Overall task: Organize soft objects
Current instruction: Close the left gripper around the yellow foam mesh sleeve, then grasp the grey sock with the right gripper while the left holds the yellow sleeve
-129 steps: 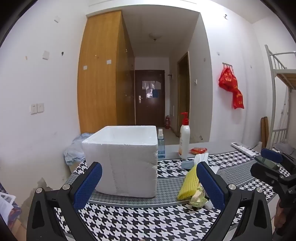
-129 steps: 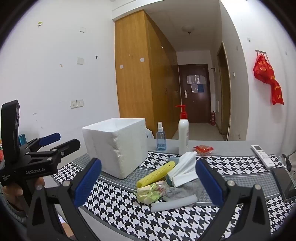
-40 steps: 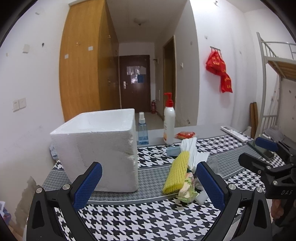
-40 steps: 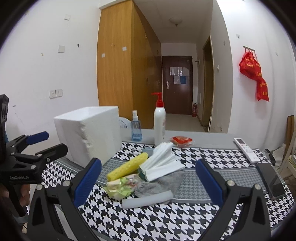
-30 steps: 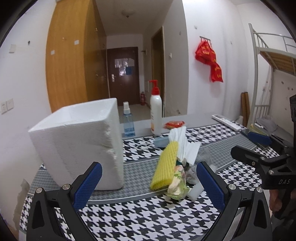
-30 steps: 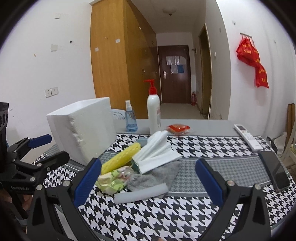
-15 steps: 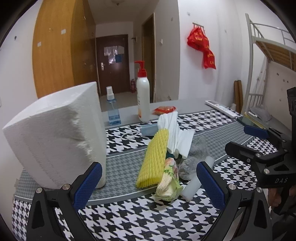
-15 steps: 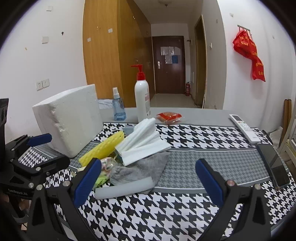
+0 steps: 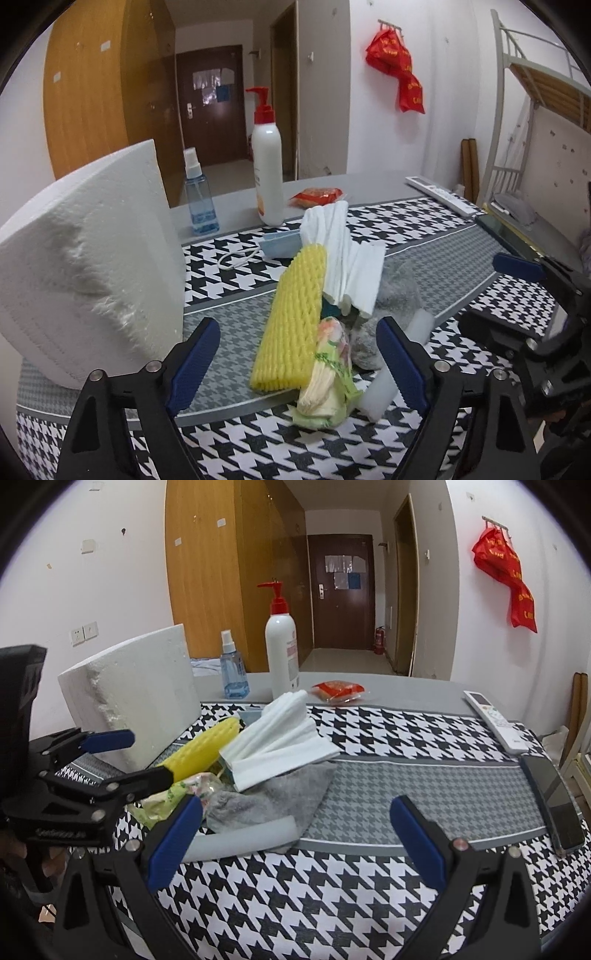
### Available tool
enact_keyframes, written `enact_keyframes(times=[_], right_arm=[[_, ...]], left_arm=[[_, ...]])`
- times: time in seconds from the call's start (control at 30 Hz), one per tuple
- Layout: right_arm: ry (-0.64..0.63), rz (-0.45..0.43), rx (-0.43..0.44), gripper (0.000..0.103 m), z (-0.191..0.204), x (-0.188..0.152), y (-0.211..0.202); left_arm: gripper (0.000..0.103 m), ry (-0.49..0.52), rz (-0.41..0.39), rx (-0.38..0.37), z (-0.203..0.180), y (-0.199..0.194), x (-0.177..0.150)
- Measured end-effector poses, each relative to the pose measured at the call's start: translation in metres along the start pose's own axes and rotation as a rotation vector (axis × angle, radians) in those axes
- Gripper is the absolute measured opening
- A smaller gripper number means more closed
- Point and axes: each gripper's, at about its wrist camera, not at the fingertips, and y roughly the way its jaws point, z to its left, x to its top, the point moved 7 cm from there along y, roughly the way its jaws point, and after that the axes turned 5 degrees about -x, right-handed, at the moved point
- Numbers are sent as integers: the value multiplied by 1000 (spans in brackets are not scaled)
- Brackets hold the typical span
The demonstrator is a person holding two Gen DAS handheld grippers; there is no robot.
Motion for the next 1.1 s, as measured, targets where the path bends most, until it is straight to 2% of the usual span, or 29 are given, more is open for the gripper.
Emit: enact_keyframes(times=[0.23, 0.33, 0.43, 0.6, 0.77, 0.87, 0.97, 1.1], right_arm=[[1, 20, 25, 103, 2, 3, 10], [-8, 38, 31, 100, 4, 4, 17], [-13, 65, 35, 99, 6, 5, 24], [-27, 94, 53, 98, 11, 5, 32], [-50, 129, 47, 93, 16, 3, 40], [-60, 147, 50, 89, 19, 4, 46], [-73, 175, 48, 88, 22, 2, 53], [-92, 204, 44, 81, 25, 0, 63]], left_arm=[[68, -18, 33, 44, 7, 15, 6], [65, -23, 54, 34, 8, 21, 3], [55, -36, 74, 47, 13, 27, 1], [52, -48, 101, 33, 16, 35, -2], [29, -48, 128, 26, 19, 42, -6], [19, -61, 126, 5, 21, 44, -8], [18, -70, 125, -8, 23, 44, -8], [17, -75, 109, -41, 22, 42, -10]])
